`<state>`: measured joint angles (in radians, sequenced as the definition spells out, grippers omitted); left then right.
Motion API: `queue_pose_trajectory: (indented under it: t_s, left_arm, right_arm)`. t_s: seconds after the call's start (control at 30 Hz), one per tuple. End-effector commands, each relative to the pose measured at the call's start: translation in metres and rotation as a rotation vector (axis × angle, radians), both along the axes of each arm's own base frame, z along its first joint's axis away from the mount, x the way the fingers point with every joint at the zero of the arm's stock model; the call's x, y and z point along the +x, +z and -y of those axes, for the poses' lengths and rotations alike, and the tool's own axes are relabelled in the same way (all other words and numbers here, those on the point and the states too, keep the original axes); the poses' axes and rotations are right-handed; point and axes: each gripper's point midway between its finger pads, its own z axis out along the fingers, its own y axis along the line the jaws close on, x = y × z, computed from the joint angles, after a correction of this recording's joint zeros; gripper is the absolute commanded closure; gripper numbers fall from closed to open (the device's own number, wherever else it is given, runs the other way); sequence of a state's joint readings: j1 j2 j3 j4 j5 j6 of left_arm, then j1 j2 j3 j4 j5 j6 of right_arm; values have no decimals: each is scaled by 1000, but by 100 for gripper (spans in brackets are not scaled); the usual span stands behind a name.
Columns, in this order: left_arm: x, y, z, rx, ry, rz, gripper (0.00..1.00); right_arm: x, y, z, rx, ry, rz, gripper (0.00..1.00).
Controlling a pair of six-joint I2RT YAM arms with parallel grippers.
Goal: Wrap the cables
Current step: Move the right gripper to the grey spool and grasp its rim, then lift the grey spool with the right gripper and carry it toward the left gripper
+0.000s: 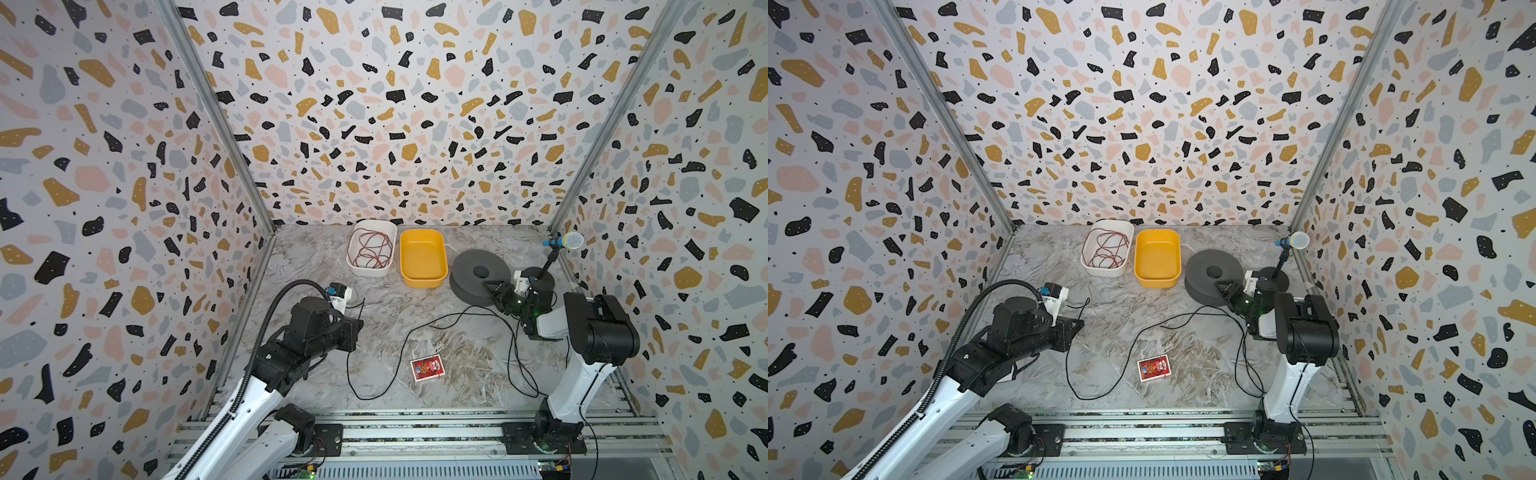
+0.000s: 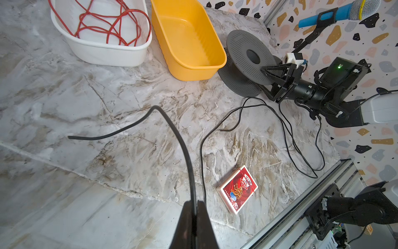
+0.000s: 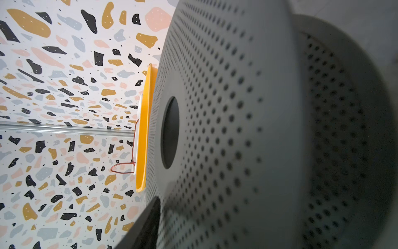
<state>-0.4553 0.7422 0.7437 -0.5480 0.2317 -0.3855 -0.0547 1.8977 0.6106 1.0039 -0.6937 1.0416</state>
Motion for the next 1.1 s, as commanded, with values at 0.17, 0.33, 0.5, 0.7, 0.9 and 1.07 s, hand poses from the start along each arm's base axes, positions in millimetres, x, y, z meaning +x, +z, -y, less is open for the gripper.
queue_pose_trajectory:
  t_s: [0.17,0.33,0.5,0.7,0.9,1.07]
  left_arm:
    - [1,11,1,-15,-4,41,100]
    - [0,8,1,-9,-15,52,100]
    - [-1,11,-1,3,-18,65,100]
    - [-2,20,-1,-1,-27,97,100]
    - [-7,35,-2,17,-63,149,100]
    - [-8,37,7,-18,-104,152,100]
  right_arm:
    - [10,31,-2,79,-7,101,84]
    - [8,52,2,68,-16,142,100]
    - [-1,80,4,36,-22,190,100]
    - [-28,106,-4,52,16,205,100]
    - [-72,121,-21,29,111,158,100]
    - [-110,132,-44,-33,166,144,100]
